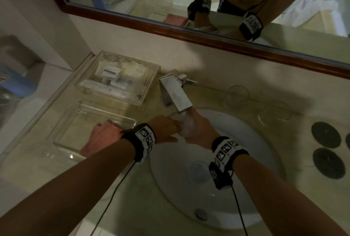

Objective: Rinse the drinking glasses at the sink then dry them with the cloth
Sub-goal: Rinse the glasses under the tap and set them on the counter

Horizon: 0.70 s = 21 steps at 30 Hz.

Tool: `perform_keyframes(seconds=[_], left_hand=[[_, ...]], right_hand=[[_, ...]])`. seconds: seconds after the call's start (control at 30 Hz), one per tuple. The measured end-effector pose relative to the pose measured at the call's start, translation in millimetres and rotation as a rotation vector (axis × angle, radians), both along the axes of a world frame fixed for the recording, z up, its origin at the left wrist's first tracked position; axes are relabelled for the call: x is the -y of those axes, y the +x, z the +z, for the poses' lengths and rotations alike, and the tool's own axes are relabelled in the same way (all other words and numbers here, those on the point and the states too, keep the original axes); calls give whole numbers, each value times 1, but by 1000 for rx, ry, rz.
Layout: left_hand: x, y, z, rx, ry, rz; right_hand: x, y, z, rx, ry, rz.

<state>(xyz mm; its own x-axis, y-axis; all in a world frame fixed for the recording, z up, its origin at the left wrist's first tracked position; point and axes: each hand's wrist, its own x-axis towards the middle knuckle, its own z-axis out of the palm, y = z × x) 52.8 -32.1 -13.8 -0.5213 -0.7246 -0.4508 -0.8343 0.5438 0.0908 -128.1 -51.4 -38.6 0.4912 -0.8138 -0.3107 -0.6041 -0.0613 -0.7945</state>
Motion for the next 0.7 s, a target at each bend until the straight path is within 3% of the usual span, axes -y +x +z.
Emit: perform_keyframes(seconds=[0.07, 0.17, 0.23, 0.43, 0.57, 0.7], left_hand=[[1, -1, -2, 21, -8, 16], [-5, -8, -11, -401, 285, 352], [-5, -8, -10, -600, 446, 485], [-5, -11, -1, -770, 543, 548], [-10, -14, -4, -885, 553, 658], [-14, -15, -10, -796, 492, 754]], right_hand=[[0, 1, 2, -30, 22, 31], [1, 2, 10, -11, 29, 22], [0, 3, 13, 0, 32, 46], [-6, 7, 5, 16, -38, -1], [0, 3, 12, -295, -122, 140], [7, -4, 18, -674, -235, 371]])
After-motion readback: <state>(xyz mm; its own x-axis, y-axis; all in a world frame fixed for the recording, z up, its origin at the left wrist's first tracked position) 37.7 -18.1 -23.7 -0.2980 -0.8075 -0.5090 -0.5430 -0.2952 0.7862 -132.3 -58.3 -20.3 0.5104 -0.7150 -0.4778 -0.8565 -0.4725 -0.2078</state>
